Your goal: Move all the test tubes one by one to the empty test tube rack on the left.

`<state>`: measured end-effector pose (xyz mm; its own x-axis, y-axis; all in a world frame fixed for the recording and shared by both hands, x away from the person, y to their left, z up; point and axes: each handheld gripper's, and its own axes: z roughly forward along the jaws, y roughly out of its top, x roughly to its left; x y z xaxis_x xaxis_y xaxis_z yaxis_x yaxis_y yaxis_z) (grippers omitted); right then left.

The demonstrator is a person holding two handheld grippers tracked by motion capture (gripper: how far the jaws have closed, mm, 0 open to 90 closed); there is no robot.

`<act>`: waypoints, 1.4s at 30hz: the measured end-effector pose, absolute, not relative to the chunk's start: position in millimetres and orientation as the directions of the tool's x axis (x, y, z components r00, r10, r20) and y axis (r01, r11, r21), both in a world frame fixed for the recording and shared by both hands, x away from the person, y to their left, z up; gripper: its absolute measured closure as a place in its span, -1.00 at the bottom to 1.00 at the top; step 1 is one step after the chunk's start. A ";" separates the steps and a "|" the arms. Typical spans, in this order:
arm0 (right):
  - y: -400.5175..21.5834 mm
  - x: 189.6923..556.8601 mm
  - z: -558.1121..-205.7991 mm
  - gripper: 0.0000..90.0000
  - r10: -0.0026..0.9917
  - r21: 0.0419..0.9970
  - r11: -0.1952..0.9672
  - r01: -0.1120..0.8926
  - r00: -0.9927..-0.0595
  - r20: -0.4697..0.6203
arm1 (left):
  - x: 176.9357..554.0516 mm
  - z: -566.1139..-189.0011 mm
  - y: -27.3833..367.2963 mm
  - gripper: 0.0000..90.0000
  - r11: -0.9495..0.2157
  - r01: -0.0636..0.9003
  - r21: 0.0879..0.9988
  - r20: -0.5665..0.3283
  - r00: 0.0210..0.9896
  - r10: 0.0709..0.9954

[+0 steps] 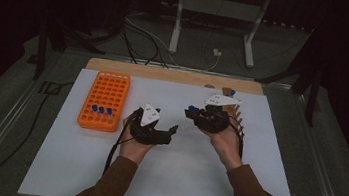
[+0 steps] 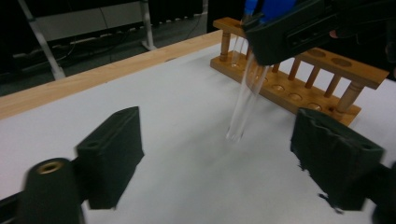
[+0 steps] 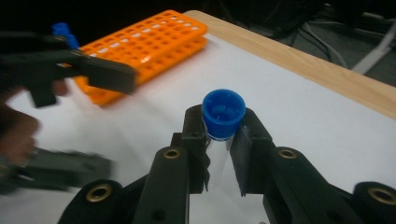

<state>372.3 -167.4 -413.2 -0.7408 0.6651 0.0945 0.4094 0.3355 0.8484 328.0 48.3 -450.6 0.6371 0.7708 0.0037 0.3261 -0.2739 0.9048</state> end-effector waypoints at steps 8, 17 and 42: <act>-154.5 363.4 -414.0 0.70 0.634 0.851 0.334 0.405 -0.765 0.115 | 330.0 -454.2 32.3 -0.02 -0.294 0.305 0.906 0.021 0.661 0.750; -147.5 359.9 -412.5 0.70 0.613 0.852 0.335 0.401 -0.780 0.127 | 327.9 -453.7 29.7 0.48 -0.299 0.271 0.915 0.042 0.672 0.739; -170.9 363.2 -410.2 -0.36 0.613 0.876 0.262 0.406 -0.771 0.173 | 333.0 -459.2 50.1 0.73 -0.292 0.319 0.902 0.017 0.649 0.761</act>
